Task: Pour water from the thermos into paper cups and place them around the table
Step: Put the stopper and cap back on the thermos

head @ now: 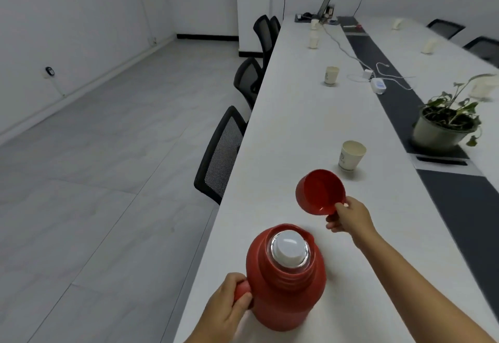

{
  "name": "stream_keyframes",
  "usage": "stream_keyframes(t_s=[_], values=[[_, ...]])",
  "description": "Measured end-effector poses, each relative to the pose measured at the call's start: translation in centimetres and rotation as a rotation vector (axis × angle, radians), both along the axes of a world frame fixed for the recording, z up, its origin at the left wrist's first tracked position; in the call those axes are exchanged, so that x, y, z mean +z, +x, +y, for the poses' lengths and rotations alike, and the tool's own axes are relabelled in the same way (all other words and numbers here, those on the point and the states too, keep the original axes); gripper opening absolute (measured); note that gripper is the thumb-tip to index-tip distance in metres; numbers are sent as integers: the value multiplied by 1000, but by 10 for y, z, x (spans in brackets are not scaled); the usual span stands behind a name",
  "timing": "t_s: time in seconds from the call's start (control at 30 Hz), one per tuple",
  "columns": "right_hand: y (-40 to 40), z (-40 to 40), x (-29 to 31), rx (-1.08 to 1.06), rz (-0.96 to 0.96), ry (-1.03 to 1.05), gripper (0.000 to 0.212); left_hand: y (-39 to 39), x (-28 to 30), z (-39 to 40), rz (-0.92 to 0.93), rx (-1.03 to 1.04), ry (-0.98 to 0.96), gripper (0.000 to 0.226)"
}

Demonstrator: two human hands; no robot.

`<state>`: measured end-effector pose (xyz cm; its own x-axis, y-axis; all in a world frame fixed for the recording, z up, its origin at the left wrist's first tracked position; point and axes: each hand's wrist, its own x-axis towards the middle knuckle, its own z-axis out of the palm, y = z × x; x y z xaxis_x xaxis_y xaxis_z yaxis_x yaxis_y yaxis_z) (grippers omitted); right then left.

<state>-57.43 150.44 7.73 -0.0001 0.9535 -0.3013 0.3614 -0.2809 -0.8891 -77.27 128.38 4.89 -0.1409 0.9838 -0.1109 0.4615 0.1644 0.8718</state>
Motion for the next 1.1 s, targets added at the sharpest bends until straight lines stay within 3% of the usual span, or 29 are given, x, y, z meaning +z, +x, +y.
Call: stream_keyframes(t_s=[0.13,0.23,0.3,0.4,0.5,0.57,0.63,0.73,0.77,0.83,1.1], values=[[10,-32,55,153,74,170,22,-5,35,19,-65,106,103,32],[1,-58,94,282,77,307,29,8,88,49,-148,-17,221,26],[-7,-72,114,359,46,442,39,20,126,66,-270,-93,234,32],[-11,-86,133,367,-9,637,47,26,162,76,-544,-36,208,29],[-8,-96,139,508,38,611,52,22,162,77,-703,55,241,10],[-5,-100,135,607,133,507,48,18,149,72,-664,50,278,16],[-4,-103,127,558,218,442,35,12,130,66,-558,-60,315,37],[-6,-107,112,507,149,446,16,10,108,56,-363,-256,263,74],[-7,-108,107,537,106,432,22,10,102,55,-312,-262,258,78],[-5,-109,99,581,69,390,40,8,96,56,-274,-236,245,82],[-2,-117,79,736,-79,368,56,-2,82,47,-123,-301,136,72]])
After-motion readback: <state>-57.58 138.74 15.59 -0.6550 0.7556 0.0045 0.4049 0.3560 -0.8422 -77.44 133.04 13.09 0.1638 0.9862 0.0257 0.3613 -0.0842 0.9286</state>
